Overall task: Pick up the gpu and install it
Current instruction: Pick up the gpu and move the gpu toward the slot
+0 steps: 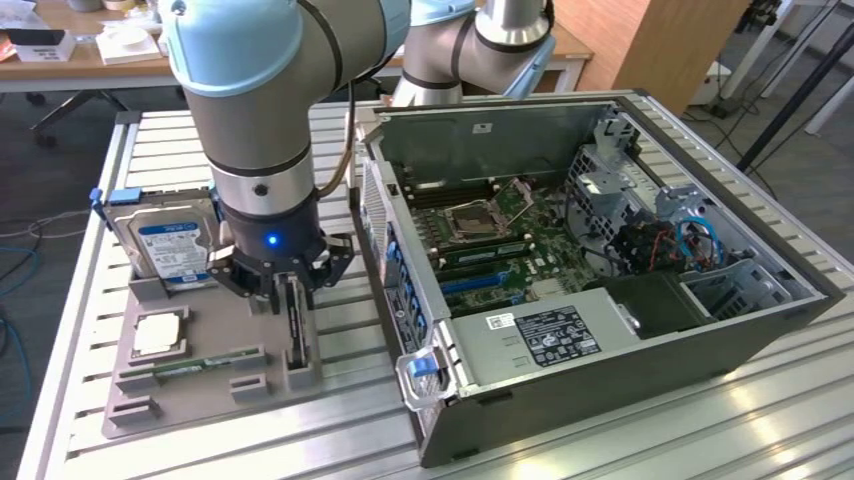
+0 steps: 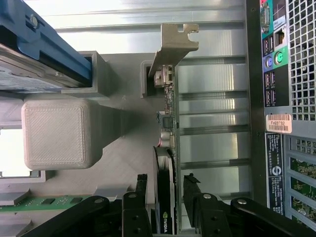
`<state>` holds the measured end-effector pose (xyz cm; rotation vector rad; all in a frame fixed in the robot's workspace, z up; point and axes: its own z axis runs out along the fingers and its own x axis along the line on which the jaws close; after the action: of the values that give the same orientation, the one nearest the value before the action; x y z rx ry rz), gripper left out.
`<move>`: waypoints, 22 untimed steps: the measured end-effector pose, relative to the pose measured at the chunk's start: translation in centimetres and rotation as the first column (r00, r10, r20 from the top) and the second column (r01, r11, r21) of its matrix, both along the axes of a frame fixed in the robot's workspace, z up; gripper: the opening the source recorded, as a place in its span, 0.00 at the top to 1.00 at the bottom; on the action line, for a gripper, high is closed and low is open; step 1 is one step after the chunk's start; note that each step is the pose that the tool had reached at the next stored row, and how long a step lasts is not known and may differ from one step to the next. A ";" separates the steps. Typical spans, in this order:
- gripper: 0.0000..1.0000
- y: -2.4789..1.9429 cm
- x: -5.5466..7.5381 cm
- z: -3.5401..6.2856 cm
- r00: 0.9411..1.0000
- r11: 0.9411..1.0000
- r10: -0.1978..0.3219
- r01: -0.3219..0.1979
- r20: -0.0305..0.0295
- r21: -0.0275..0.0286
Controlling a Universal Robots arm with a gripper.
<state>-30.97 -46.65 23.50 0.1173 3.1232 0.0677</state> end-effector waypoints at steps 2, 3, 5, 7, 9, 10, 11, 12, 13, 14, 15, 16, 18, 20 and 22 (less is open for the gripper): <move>0.57 0.00 0.0 0.00 1.000 1.000 0.000 0.000 0.000 0.000; 0.58 0.00 0.0 0.00 1.000 1.000 0.000 0.000 0.000 0.000; 0.58 0.00 0.0 0.00 1.000 1.000 0.000 0.000 0.000 0.000; 0.65 0.00 0.0 0.00 1.000 1.000 0.000 0.000 0.000 0.000; 0.65 0.00 0.0 0.00 1.000 1.000 0.000 0.000 0.000 0.000; 0.65 0.00 0.0 0.00 1.000 1.000 0.000 0.000 0.000 0.000; 0.65 0.00 0.0 0.00 1.000 1.000 0.000 0.000 0.000 0.000; 0.65 0.00 0.0 0.00 1.000 1.000 0.000 0.000 0.000 0.000; 0.65 0.00 0.0 0.00 1.000 1.000 0.000 0.000 0.000 0.000; 0.65 0.00 0.0 0.00 1.000 1.000 0.000 0.000 0.000 0.000; 0.65 0.00 0.0 0.00 1.000 1.000 0.000 0.000 0.000 0.000; 0.65 0.00 0.0 0.00 1.000 1.000 0.000 0.000 0.000 0.000; 0.65 0.00 0.0 -0.03 1.000 1.000 0.000 0.000 0.000 0.000; 0.65 0.00 0.0 -0.03 1.000 1.000 0.000 0.000 0.000 0.000; 0.65 0.00 0.0 -0.06 1.000 1.000 0.000 0.000 0.000 0.000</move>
<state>-30.97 -46.65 23.44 0.1173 3.1231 0.0679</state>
